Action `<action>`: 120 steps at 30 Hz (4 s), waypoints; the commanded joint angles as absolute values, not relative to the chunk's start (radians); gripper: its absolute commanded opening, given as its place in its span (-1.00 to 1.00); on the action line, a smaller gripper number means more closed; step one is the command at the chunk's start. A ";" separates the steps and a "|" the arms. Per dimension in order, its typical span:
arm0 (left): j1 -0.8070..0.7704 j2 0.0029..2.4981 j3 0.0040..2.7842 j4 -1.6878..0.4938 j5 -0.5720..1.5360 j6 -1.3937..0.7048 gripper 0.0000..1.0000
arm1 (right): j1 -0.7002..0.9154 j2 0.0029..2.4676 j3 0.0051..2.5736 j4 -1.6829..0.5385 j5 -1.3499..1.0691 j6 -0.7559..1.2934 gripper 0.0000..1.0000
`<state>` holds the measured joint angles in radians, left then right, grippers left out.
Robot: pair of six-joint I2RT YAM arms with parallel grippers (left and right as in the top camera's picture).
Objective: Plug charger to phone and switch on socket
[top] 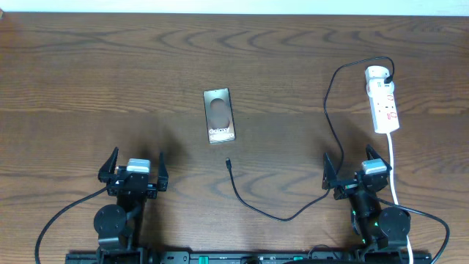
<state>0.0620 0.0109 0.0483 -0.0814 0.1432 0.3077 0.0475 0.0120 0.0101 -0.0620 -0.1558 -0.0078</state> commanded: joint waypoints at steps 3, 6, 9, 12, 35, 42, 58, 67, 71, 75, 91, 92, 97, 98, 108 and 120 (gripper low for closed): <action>0.064 0.005 0.021 -0.095 0.145 0.295 0.96 | 0.054 0.007 0.006 -0.063 -0.148 -0.001 0.99; 0.064 0.005 0.021 -0.095 0.145 0.295 0.96 | 0.054 0.007 0.006 -0.063 -0.148 -0.001 0.99; 0.064 0.005 0.021 -0.095 0.145 0.295 0.96 | 0.054 0.007 0.006 -0.063 -0.148 -0.001 0.99; 0.064 0.005 0.021 -0.095 0.145 0.295 0.96 | 0.054 0.007 0.006 -0.063 -0.148 -0.001 0.99; 0.064 0.005 0.021 -0.095 0.145 0.295 0.96 | 0.054 0.007 0.006 -0.063 -0.148 -0.001 0.98; 0.064 0.005 0.021 -0.095 0.145 0.295 0.96 | 0.054 0.007 0.006 -0.063 -0.148 -0.001 0.99; 0.064 0.005 0.021 -0.095 0.145 0.295 0.96 | 0.054 0.007 0.006 -0.063 -0.148 -0.001 0.99; 0.064 0.005 0.021 -0.095 0.145 0.295 0.96 | 0.054 0.007 0.006 -0.063 -0.148 -0.001 0.98; 0.064 0.005 0.021 -0.095 0.145 0.295 0.96 | 0.054 0.007 0.006 -0.063 -0.148 -0.001 0.99; 0.064 0.005 0.021 -0.095 0.136 0.295 0.96 | 0.054 0.007 0.006 -0.063 -0.148 -0.001 0.98; 0.063 0.005 0.021 -0.066 0.154 0.294 0.96 | 0.054 0.007 0.006 -0.063 -0.148 -0.001 0.98; 0.063 0.005 0.021 -0.065 0.156 0.294 0.96 | 0.054 0.007 0.006 -0.063 -0.148 -0.001 0.98; 0.064 0.013 0.040 -0.066 0.157 0.260 0.96 | 0.054 0.007 0.006 -0.063 -0.148 -0.001 0.99; 0.064 0.020 0.046 -0.066 0.157 0.257 0.96 | 0.054 0.007 0.006 -0.063 -0.148 -0.001 0.98; 0.063 0.314 0.231 -0.065 0.203 0.257 0.96 | 0.054 0.007 0.006 -0.063 -0.148 -0.001 0.98; 0.063 0.878 0.687 -0.117 0.401 0.214 0.96 | 0.054 0.007 0.006 -0.063 -0.148 -0.001 0.99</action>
